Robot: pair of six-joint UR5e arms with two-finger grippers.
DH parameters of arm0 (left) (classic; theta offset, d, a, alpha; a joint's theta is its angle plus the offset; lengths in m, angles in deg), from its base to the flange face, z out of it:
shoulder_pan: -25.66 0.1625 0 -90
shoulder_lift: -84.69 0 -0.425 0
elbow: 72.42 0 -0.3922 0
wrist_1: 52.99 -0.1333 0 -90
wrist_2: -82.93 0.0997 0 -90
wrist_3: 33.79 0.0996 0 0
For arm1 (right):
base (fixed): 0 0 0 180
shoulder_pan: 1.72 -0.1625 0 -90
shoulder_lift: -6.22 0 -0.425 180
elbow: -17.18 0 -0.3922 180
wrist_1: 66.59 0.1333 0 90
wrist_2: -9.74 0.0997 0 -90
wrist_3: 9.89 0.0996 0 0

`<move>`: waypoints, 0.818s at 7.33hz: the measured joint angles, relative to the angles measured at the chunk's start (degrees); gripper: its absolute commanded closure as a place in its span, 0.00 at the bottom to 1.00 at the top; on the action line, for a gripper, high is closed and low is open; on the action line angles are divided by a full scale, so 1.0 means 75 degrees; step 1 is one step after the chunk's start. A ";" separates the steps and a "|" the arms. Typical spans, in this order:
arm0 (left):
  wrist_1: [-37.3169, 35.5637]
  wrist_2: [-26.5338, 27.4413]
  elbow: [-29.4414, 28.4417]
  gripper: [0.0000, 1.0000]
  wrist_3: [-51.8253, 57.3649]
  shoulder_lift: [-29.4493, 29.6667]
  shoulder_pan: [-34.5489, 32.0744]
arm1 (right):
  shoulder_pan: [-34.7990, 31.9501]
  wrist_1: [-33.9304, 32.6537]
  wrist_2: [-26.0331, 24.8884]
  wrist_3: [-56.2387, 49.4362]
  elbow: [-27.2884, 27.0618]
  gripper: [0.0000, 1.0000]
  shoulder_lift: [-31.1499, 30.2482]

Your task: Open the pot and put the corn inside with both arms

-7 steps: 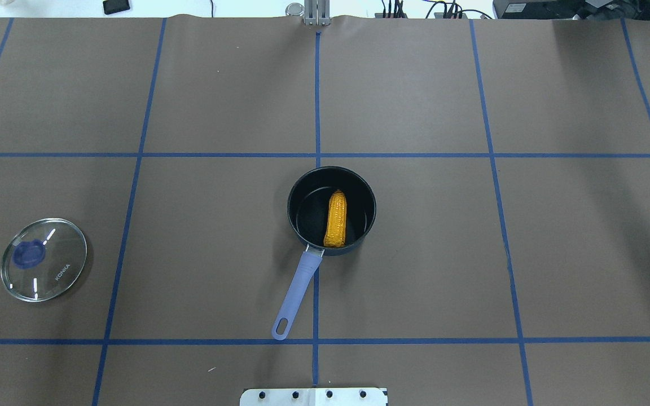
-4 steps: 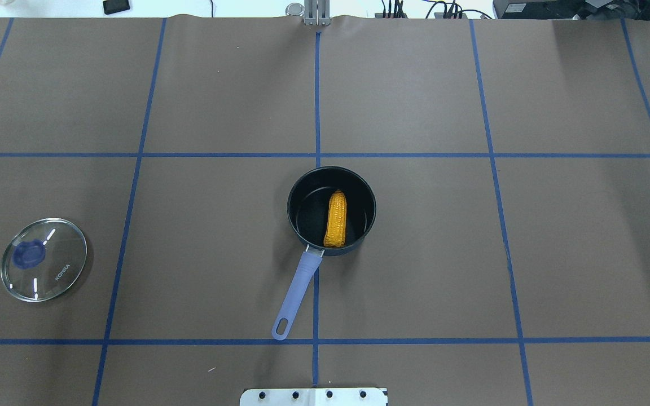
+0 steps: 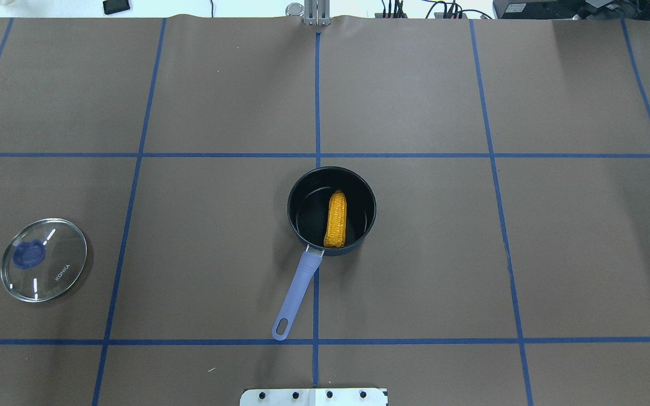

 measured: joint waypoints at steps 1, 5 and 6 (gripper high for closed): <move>-0.0002 0.0004 -0.0001 0.02 0.0001 -0.0002 0.0004 | 0.0005 -0.0002 -0.0012 -0.0005 0.0006 0.00 -0.0004; -0.0004 0.0000 0.0000 0.02 0.0005 -0.0001 0.0008 | 0.0025 0.0016 -0.0037 -0.0008 0.0182 0.00 -0.0010; -0.0002 0.0000 0.0006 0.02 0.0009 0.0001 0.0008 | 0.0034 0.0019 -0.0047 -0.0002 0.0215 0.00 -0.0006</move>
